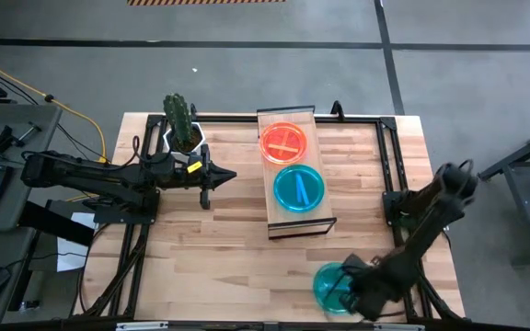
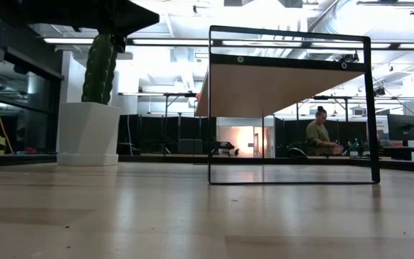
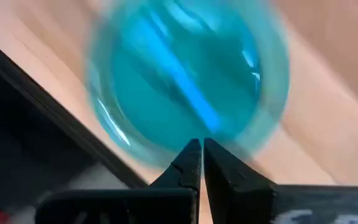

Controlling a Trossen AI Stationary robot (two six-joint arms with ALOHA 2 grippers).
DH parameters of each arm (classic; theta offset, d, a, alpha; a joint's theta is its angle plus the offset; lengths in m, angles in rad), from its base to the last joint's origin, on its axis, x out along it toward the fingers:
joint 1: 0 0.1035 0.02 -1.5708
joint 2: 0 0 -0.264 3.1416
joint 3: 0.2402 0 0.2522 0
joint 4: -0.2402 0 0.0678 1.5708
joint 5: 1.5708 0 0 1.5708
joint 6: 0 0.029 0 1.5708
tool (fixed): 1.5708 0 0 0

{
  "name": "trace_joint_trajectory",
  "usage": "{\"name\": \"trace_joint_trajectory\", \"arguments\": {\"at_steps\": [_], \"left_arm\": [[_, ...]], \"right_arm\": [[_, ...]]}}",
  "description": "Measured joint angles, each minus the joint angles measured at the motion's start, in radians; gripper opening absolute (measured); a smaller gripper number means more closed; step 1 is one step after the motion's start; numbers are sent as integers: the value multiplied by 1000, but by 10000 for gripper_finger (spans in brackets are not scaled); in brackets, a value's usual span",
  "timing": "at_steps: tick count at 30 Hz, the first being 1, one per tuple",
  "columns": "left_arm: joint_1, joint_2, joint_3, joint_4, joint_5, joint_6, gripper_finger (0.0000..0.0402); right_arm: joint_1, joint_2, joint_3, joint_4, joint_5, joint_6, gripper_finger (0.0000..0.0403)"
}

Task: Place and stack plates onto a shelf
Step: Stack the blue plate on top of the blue plates on the shelf

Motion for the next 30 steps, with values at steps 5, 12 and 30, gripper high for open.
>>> {"name": "trace_joint_trajectory", "arguments": {"at_steps": [5, 12, 30], "left_arm": [[0, 0, 0, 5, 0, 0, 0], [0, 0, 0, 2, 0, 0, 0], [0, 0, 0, 2, 0, 0, 0]], "right_arm": [[105, -140, -188, 21, 185, 331, 0], [111, -156, -386, 351, 244, 344, 6], [101, -121, -380, 205, 258, 281, 124]]}}
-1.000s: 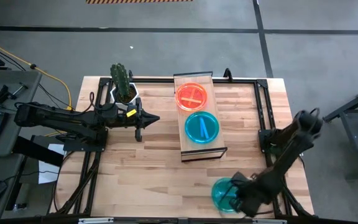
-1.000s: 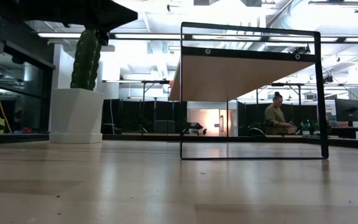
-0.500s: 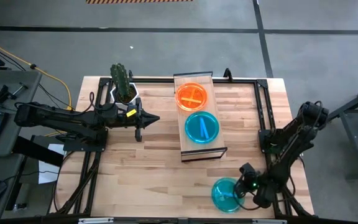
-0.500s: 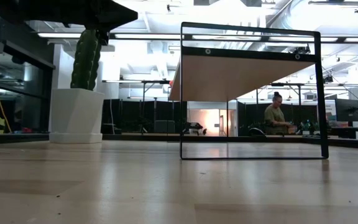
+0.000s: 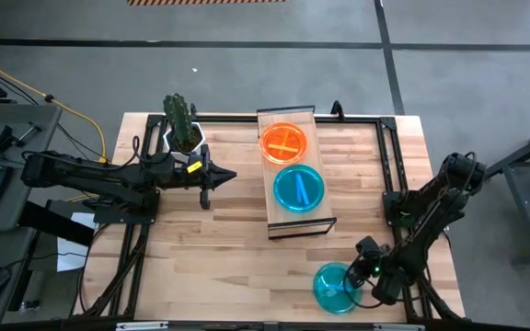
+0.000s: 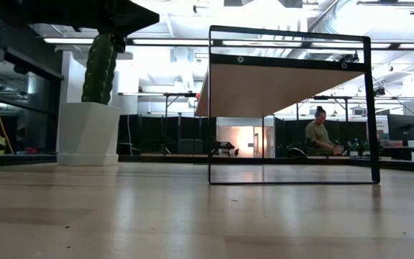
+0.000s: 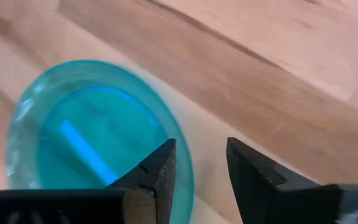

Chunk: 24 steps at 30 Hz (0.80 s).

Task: Place and stack plates onto a shelf
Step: Stack the blue plate on top of the blue plates on the shelf

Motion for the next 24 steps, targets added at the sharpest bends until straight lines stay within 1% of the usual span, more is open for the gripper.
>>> {"name": "trace_joint_trajectory", "arguments": {"at_steps": [6, 10, 15, 18, 22, 23, 24], "left_arm": [[0, 0, 0, -3, 0, -4, 0], [0, 0, 0, -3, 0, -8, 0], [0, 0, 0, -3, 0, -8, 0], [0, 0, 0, -3, 0, -8, 0], [0, 0, 0, -3, 0, -8, 0], [0, 0, 0, -3, 0, -8, 0], [0, 0, 0, -3, 0, -8, 0]], "right_arm": [[-3, 69, 1, 42, -18, -8, 124], [-2, 97, 3, 67, -4, -22, 124], [-1, 99, 3, 90, 36, -49, 122], [-2, 100, 2, 93, 40, -48, 96], [-2, 101, 1, 100, 49, -28, 18], [-3, 101, 1, 104, 50, -26, 10], [-3, 100, 1, 106, 50, -26, 11]]}}
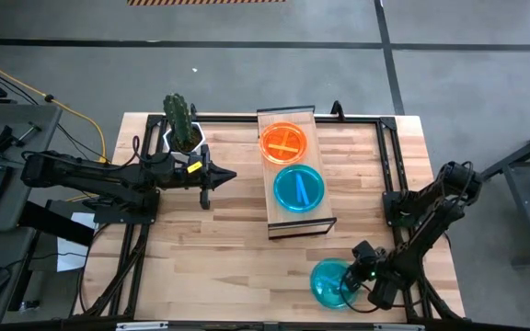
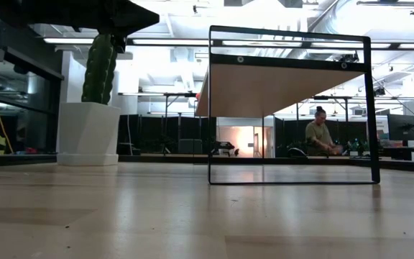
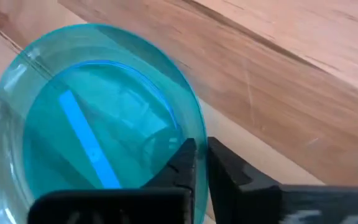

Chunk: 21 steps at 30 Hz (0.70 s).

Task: Place and stack plates onto a shelf
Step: Stack the blue plate on top of the blue plates on the shelf

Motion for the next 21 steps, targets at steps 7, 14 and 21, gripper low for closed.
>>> {"name": "trace_joint_trajectory", "arguments": {"at_steps": [7, 14, 21], "left_arm": [[0, 0, 0, 0, 0, 0, 0], [0, 0, 0, 2, 0, 0, 0], [0, 0, 0, 1, 0, 0, 0]], "right_arm": [[44, -106, -3, 11, 74, -24, 1], [79, -234, -1, 20, 226, -106, 0], [53, -217, -1, -84, 182, -26, 0]]}}
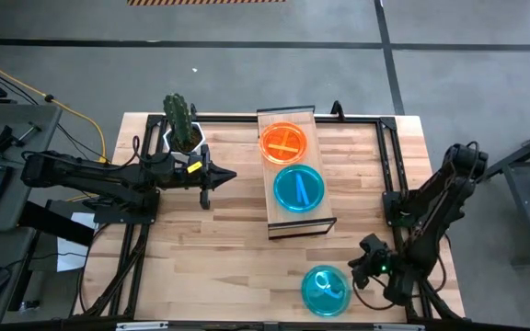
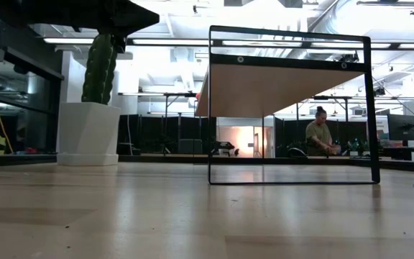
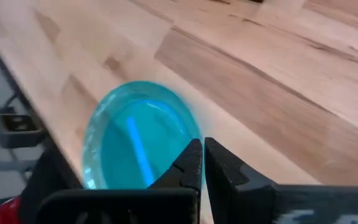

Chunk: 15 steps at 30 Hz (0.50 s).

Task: Place and stack plates onto a shelf
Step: Stack the blue plate on top of the blue plates on the shelf

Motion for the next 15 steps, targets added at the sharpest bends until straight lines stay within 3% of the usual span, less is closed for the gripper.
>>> {"name": "trace_joint_trajectory", "arguments": {"at_steps": [10, 15], "left_arm": [[0, 0, 0, -1, 0, 0, 0], [0, 0, 0, -2, 0, 0, 0]], "right_arm": [[5, 162, 0, 92, 2, 94, 2], [6, 196, 0, 135, 22, 97, 43]]}}
